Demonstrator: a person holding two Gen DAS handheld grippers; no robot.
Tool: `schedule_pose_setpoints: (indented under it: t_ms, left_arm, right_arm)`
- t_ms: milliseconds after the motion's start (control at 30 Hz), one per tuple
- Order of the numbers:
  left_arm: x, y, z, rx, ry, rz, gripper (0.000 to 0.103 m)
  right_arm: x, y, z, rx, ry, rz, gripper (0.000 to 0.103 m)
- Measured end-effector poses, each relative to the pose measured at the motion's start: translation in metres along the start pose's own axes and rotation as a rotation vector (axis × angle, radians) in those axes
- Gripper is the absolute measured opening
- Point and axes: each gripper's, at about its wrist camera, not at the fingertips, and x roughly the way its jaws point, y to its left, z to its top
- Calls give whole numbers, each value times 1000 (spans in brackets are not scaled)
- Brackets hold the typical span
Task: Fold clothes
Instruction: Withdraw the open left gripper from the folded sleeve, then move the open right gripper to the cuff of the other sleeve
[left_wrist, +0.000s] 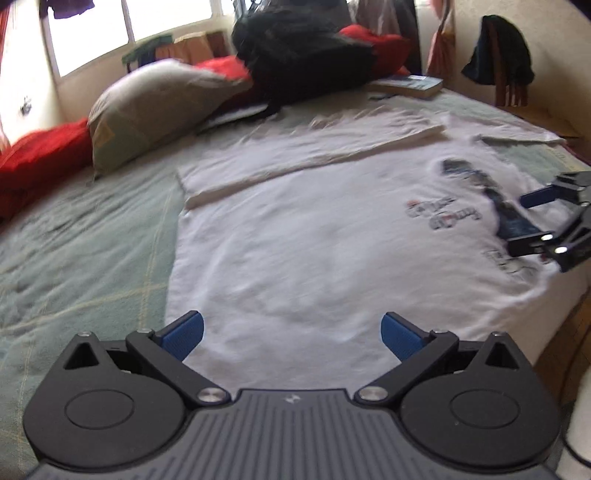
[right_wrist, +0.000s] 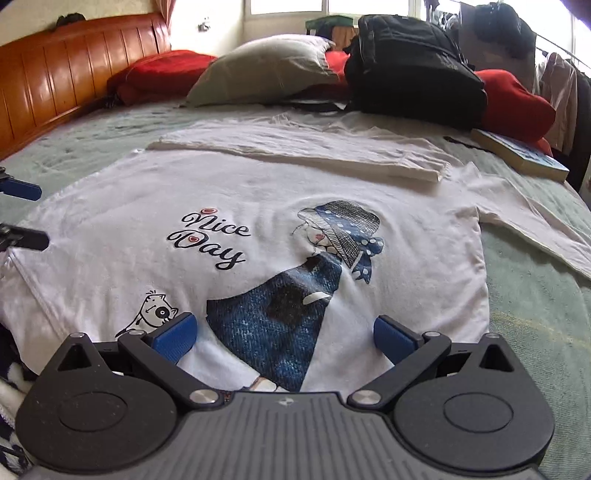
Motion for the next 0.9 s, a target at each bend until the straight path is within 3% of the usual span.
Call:
schedule_pose_setpoints:
  t_ms: [133, 300, 400, 633, 800, 900]
  left_arm:
    - [8, -26, -12, 7, 25, 1, 102]
    - [2, -23, -34, -221, 18, 43, 102]
    - [-11, -36, -25, -170, 2, 78, 102]
    - [-25, -70, 37, -51, -127, 96, 102]
    - [-9, -98, 41, -94, -142, 84, 102]
    - [2, -112, 30, -137, -109, 40, 102]
  right_arm:
    - [-4, 2, -4, 0, -7, -13, 103]
    - [-14, -1, -13, 3, -20, 5, 103]
    - [-20, -6, -14, 17, -28, 29, 103]
    - [-30, -19, -18, 74, -27, 81, 103]
    - [-45, -38, -26, 109, -24, 146, 103]
    - [-72, -66, -23, 166, -125, 202, 103]
